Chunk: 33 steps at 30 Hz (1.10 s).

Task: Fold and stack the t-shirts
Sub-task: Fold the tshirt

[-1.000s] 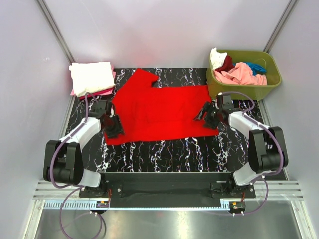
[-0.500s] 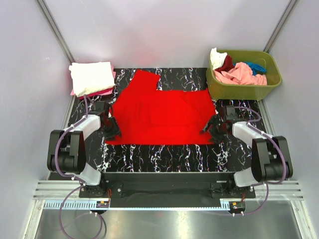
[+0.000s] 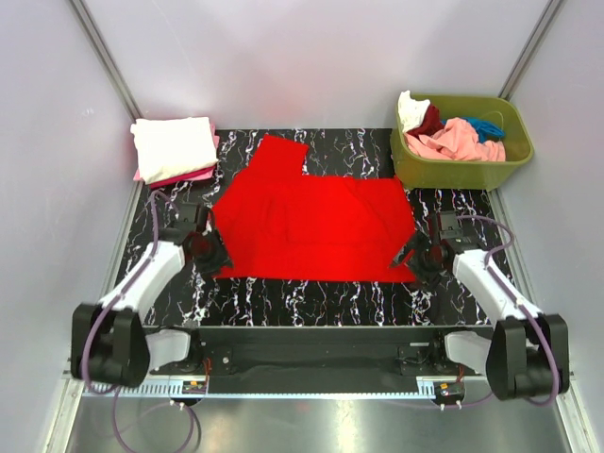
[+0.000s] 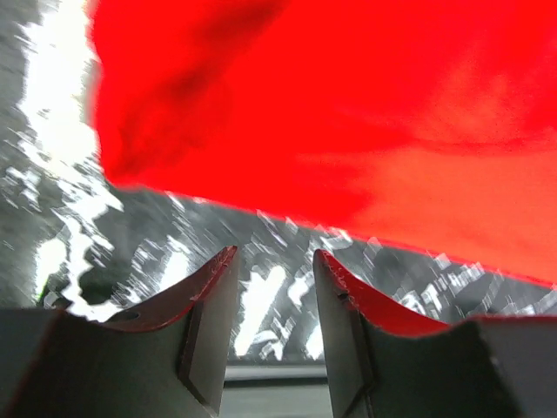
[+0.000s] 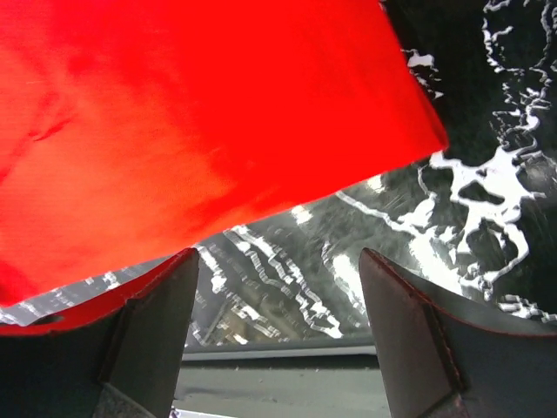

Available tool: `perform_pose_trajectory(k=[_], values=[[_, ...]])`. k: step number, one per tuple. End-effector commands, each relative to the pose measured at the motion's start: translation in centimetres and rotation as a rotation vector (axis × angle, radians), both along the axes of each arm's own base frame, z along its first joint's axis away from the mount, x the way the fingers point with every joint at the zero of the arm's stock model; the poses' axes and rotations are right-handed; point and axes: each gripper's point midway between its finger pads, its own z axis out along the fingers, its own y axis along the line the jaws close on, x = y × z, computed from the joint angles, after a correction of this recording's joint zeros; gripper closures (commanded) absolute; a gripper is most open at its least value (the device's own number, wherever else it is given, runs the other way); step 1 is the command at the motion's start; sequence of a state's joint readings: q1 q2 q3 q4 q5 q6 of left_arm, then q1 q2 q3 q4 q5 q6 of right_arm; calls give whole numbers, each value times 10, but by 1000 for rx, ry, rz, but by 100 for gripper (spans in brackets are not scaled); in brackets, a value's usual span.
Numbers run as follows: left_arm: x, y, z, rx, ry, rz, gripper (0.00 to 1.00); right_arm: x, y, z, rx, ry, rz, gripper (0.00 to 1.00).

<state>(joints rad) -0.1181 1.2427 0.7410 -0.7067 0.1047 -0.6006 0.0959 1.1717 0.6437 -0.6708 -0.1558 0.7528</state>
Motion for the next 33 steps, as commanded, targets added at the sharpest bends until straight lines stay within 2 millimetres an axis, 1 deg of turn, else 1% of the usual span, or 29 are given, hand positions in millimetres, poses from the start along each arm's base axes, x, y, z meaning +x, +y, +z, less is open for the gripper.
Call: perform_pose_trajectory(k=[1, 2, 4, 5, 6, 7, 8, 9, 10, 11, 12, 13, 14, 15, 16, 17, 18, 20, 21, 24, 25, 26, 27, 28, 29, 30, 31, 32, 33], values=[[1, -10, 33, -23, -93, -22, 55, 20, -3, 43, -19, -129, 20, 18], [16, -7, 53, 0, -161, -27, 53, 24, 3, 56, 14, -171, 40, 18], [38, -5, 72, 36, -228, -79, 46, 43, 15, 82, 65, -289, 81, 18], [64, -11, 102, 23, -323, -107, 44, 46, 30, 97, 141, -350, 136, 17], [79, -15, 115, 23, -363, -135, 43, 48, 39, 101, 174, -382, 160, 16], [97, -18, 110, 38, -347, -183, 42, 55, 55, 112, 209, -455, 219, 16], [127, -24, 146, 33, -440, -206, 42, 53, 71, 116, 258, -470, 268, 14], [150, -27, 132, 50, -399, -246, 43, 56, 85, 119, 282, -513, 312, 13], [165, -28, 135, 58, -391, -258, 44, 53, 100, 118, 300, -523, 360, 13], [196, -34, 177, 48, -488, -272, 46, 43, 124, 110, 332, -504, 437, 13], [220, -36, 157, 50, -444, -294, 46, 42, 141, 108, 365, -545, 480, 12], [237, -41, 162, 39, -464, -308, 46, 36, 153, 102, 396, -542, 515, 12], [265, -45, 195, 35, -561, -317, 46, 17, 169, 77, 433, -477, 550, 11], [289, -45, 170, 26, -529, -328, 46, 22, 182, 84, 477, -556, 572, 12], [307, -47, 171, 11, -556, -332, 45, 18, 187, 76, 483, -554, 580, 11], [327, -54, 196, -28, -638, -352, 44, 13, 193, 62, 485, -532, 593, 11], [348, -51, 163, -54, -596, -334, 43, 7, 199, 54, 492, -545, 616, 11], [378, -53, 167, -116, -676, -327, 40, 8, 201, 50, 485, -538, 643, 11], [392, -46, 142, -171, -647, -272, 38, 10, 204, 52, 482, -547, 652, 11], [411, -43, 126, -295, -662, -215, 42, 11, 205, 49, 482, -541, 658, 10], [409, -47, 127, -317, -658, -225, 46, 11, 206, 49, 484, -538, 660, 10], [402, -49, 115, -325, -624, -224, 47, 11, 206, 49, 485, -539, 659, 10], [391, -57, 138, -319, -652, -245, 48, 11, 205, 50, 482, -543, 656, 10], [381, -58, 142, -300, -653, -249, 47, 12, 203, 49, 469, -544, 643, 10], [362, -54, 116, -261, -577, -225, 46, 14, 202, 58, 463, -563, 635, 9], [343, -52, 151, -230, -622, -235, 45, 10, 196, 53, 431, -515, 626, 8], [317, -41, 123, -185, -524, -198, 45, 15, 188, 61, 383, -540, 591, 7], [299, -35, 124, -160, -500, -185, 43, 23, 181, 70, 328, -547, 555, 6], [277, -27, 155, -119, -541, -171, 42, 7, 156, 49, 216, -403, 512, 1]])
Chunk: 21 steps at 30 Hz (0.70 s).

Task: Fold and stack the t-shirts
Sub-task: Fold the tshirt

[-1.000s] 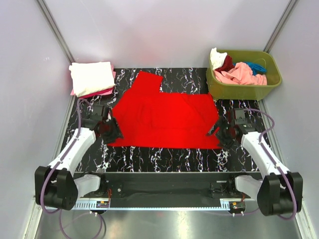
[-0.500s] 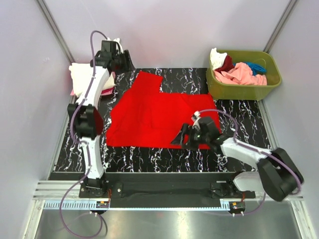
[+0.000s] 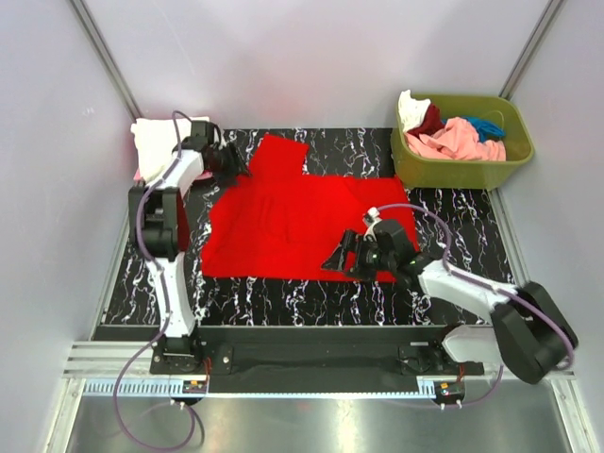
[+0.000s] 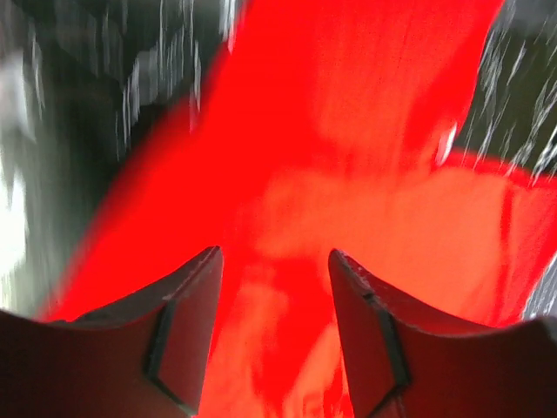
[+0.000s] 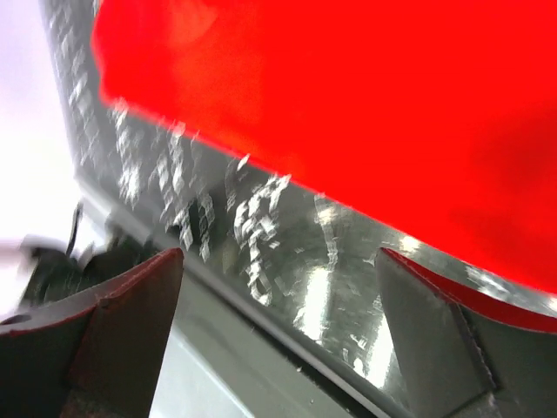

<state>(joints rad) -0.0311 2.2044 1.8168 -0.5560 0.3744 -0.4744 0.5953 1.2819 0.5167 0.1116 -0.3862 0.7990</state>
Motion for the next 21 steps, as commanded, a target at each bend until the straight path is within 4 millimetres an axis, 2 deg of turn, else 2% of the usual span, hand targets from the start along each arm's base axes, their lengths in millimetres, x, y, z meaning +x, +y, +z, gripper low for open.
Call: perform_pose_trajectory(k=[1, 2, 3, 4, 5, 6, 7, 8, 9, 10, 11, 12, 13, 14, 15, 17, 19, 21], values=[[-54, 17, 99, 122, -167, 57, 41, 17, -55, 17, -263, -22, -246, 0], [-76, 22, 120, 138, -198, 73, 39, 20, -72, 21, -308, 10, -344, 0], [-92, 29, 115, 158, -169, 95, 39, 6, -97, 10, -394, 84, -395, 0], [-123, 38, 86, 195, -65, 117, 38, 5, -108, 15, -387, 87, -434, 0], [-142, 43, 94, 194, -71, 146, 37, 5, -134, 8, -401, 150, -524, 0], [-156, 44, 87, 191, -51, 150, 38, 4, -146, 6, -389, 176, -565, 1], [-185, 43, 57, 184, 28, 147, 38, 4, -156, 8, -356, 187, -601, 2], [-198, 45, 62, 169, 7, 180, 38, 4, -170, 2, -338, 228, -650, 2], [-210, 45, 54, 164, 14, 189, 38, 2, -177, 1, -335, 241, -670, 3], [-229, 48, 30, 176, 57, 205, 38, 0, -181, -2, -339, 261, -675, 4], [-238, 51, 32, 169, 45, 235, 38, -1, -185, -4, -353, 269, -682, 4], [-245, 52, 26, 170, 55, 241, 38, -1, -194, -8, -364, 296, -713, 4], [-258, 55, 10, 178, 91, 253, 38, -2, -195, -13, -360, 329, -710, 4], [-263, 57, 8, 167, 93, 278, 37, -3, -199, -19, -354, 352, -715, 4], [-271, 57, -3, 160, 117, 281, 37, 1, -204, -21, -318, 368, -733, 4], [-276, 57, -8, 155, 125, 305, 38, -1, -216, -37, -299, 420, -769, 5], [-282, 64, -18, 183, 133, 344, 38, 9, -223, -40, -251, 438, -793, 7], [-283, 68, -19, 191, 132, 379, 38, 15, -227, -41, -247, 450, -809, 7]])
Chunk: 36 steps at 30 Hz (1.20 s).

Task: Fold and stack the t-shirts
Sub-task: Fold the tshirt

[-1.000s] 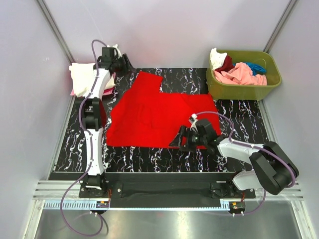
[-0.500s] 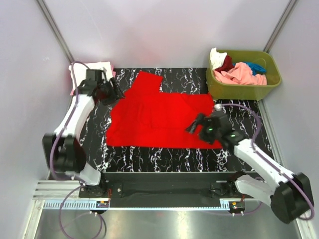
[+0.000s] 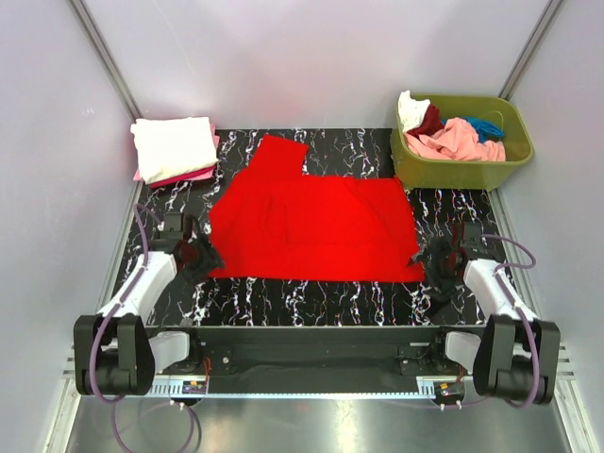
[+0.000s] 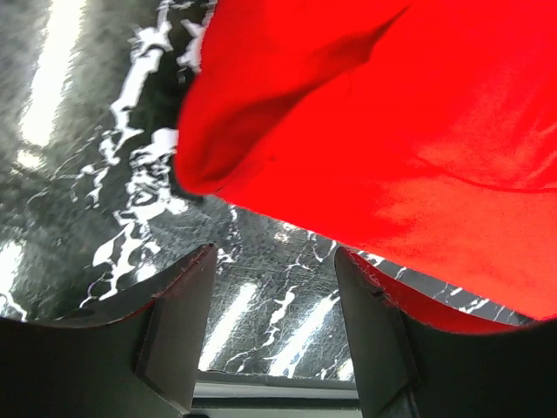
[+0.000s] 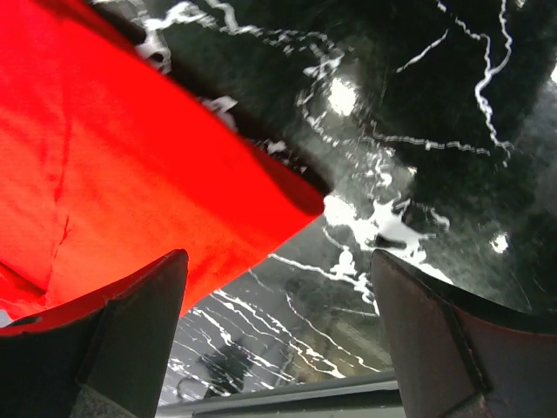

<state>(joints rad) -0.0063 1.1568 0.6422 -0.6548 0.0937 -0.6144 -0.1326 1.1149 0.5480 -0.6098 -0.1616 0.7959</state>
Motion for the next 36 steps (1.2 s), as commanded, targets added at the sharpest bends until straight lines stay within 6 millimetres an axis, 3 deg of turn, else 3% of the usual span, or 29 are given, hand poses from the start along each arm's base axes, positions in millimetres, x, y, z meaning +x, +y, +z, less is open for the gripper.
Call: perform_pose_trajectory(k=[1, 7, 12, 15, 18, 19, 22, 23, 24, 25, 26, 27, 29, 36], values=[[24, 15, 14, 54, -125, 98, 38, 15, 3, 2, 62, -28, 24, 8], [19, 37, 0, 131, -118, 185, 37, 22, -5, -2, 37, -19, -13, 8], [17, 40, -17, 141, -94, 194, 39, 22, -8, -14, 40, -9, -30, 12], [21, 41, -19, 146, -109, 198, 40, 24, -8, -21, 47, 2, -33, 19], [27, 43, -19, 155, -125, 196, 46, 29, -9, -23, 45, -4, -33, 33], [29, 43, -20, 156, -126, 194, 49, 28, -9, -25, 45, 5, -32, 45], [38, 41, -19, 144, -152, 179, 67, 30, -10, -25, 39, -3, -29, 64], [41, 39, -18, 139, -159, 171, 72, 31, -10, -25, 40, -4, -27, 76], [46, 38, -16, 130, -178, 162, 77, 31, -10, -24, 39, -8, -23, 81], [48, 37, -16, 128, -175, 158, 89, 31, -10, -24, 37, -9, -19, 85], [49, 38, -14, 131, -178, 152, 95, 30, -10, -24, 40, -5, -17, 93], [52, 37, -9, 131, -176, 149, 100, 30, -8, -21, 46, -9, -11, 95], [55, 38, 4, 131, -194, 148, 100, 27, -7, -16, 53, -1, -9, 98], [31, 37, 55, 124, -242, 170, 100, 20, -6, 27, 40, -68, -18, 100]])
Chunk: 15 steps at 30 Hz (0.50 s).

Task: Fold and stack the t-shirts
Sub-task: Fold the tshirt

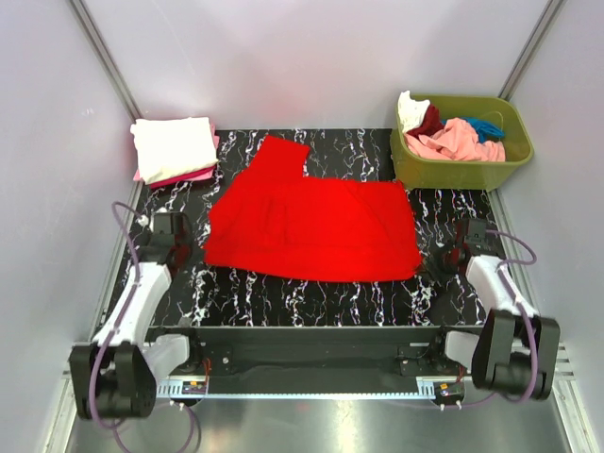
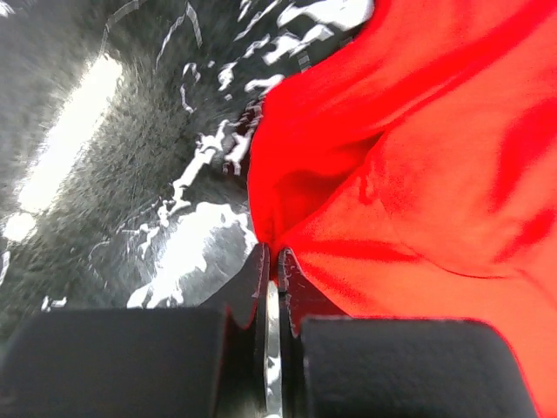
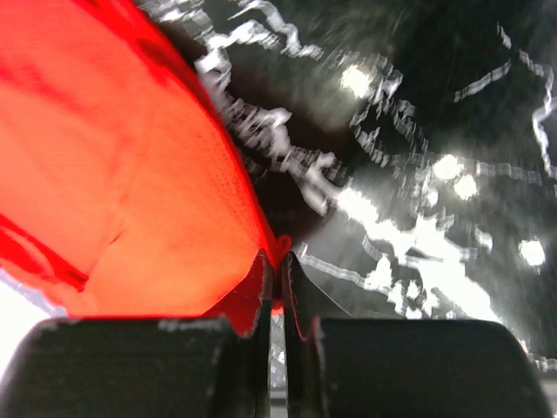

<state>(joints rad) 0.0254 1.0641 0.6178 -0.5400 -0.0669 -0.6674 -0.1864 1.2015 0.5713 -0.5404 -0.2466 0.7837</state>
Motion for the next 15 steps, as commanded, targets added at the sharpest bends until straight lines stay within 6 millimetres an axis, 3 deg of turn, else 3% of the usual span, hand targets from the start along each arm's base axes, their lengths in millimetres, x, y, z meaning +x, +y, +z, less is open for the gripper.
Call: perform_pose_trajectory(k=[1, 6, 12, 15], values=[[-1, 3, 43, 8, -75, 12, 100, -2, -5, 33, -31, -37, -11, 100], [-22, -7, 61, -42, -79, 2, 99, -18, -7, 51, -56, -37, -29, 100], [-53, -23, 73, -127, -65, -18, 98, -40, -5, 54, -63, -14, -38, 100], [-70, -22, 82, -118, -85, -19, 97, -48, -2, 56, -55, -8, -38, 100]])
